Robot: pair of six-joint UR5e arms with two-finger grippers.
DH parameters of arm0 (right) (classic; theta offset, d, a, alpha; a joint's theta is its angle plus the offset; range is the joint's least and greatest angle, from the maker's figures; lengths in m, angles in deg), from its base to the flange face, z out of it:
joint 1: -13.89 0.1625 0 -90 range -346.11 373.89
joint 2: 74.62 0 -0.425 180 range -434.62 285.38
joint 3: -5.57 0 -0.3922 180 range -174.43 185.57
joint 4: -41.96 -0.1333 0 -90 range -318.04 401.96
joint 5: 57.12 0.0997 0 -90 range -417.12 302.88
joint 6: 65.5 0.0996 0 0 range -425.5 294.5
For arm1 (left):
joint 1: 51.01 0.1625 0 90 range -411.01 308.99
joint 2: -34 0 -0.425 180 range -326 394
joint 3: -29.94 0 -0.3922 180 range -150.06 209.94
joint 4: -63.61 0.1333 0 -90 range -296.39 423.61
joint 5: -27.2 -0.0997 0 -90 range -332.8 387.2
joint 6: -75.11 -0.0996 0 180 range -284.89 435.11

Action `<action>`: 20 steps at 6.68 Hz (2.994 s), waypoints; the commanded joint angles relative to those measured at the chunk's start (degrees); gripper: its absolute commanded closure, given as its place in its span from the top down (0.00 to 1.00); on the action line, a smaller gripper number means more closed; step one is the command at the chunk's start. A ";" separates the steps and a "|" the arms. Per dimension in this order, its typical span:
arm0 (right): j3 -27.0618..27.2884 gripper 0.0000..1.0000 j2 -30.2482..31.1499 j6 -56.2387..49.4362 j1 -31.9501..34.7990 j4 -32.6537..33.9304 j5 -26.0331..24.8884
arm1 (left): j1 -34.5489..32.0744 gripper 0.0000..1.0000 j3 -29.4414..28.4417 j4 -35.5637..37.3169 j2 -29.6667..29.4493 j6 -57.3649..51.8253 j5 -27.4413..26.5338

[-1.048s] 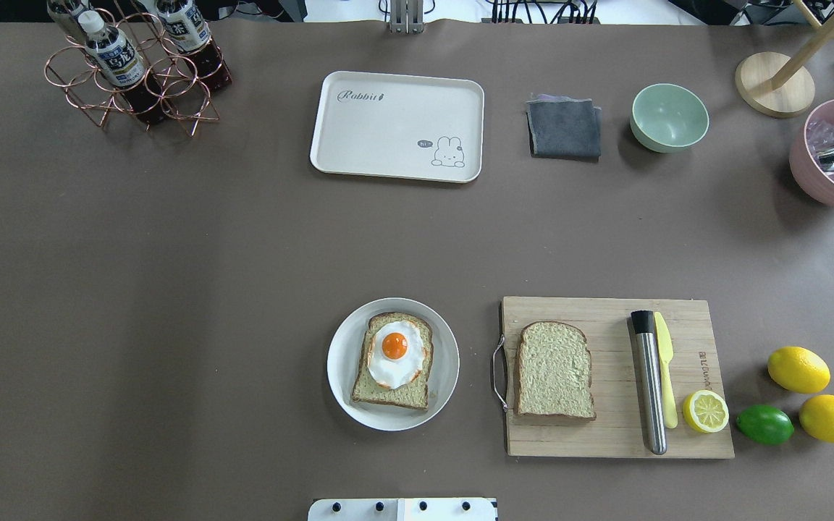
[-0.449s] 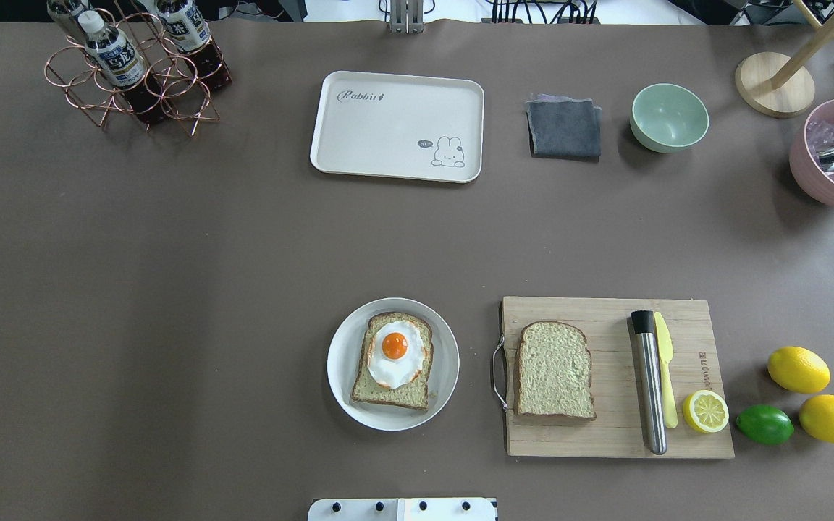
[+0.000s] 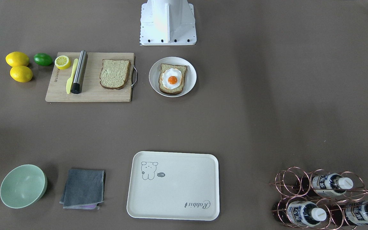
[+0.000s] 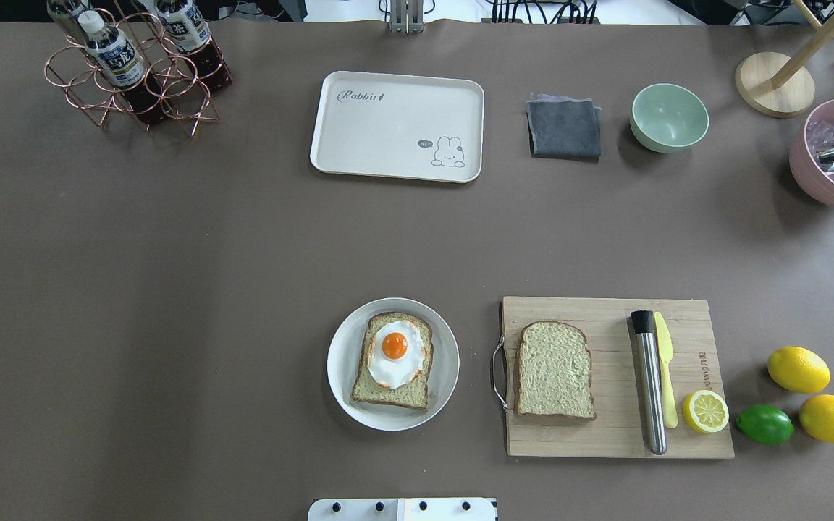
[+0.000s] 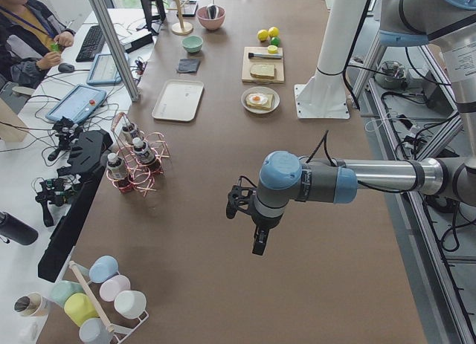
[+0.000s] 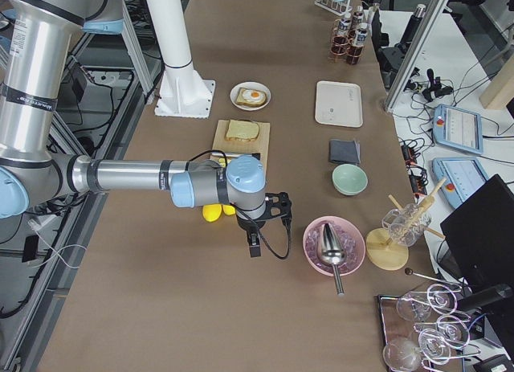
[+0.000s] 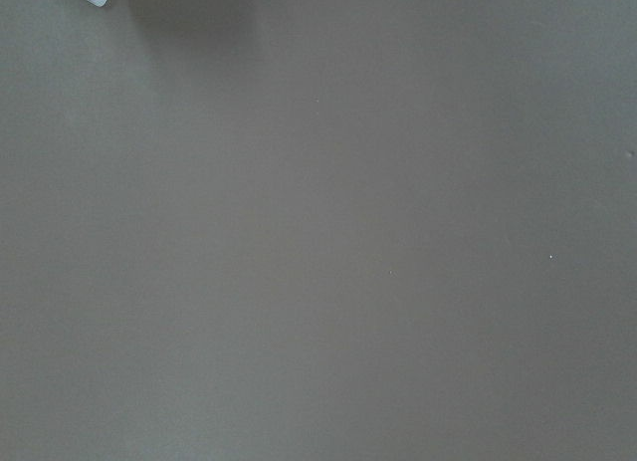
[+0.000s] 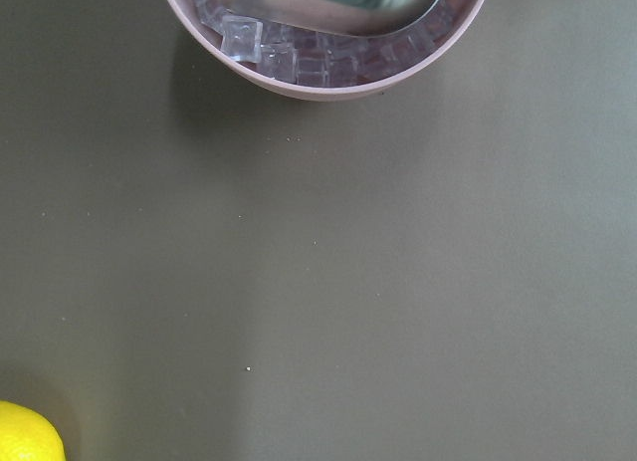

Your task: Make sandwich and place on tray

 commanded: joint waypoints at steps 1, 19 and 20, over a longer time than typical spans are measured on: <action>0.25 1.00 0.00 -0.02 -0.12 -0.21 1.24 | -0.01 0.98 0.15 0.06 0.00 0.01 2.21; 6.59 0.65 -19.33 79.60 -64.89 -19.28 -26.79 | -0.28 0.98 -0.55 0.15 0.53 0.10 3.11; 6.58 0.61 -19.33 80.30 -64.89 -19.37 -26.62 | -0.28 0.98 -0.46 0.15 0.44 0.10 3.11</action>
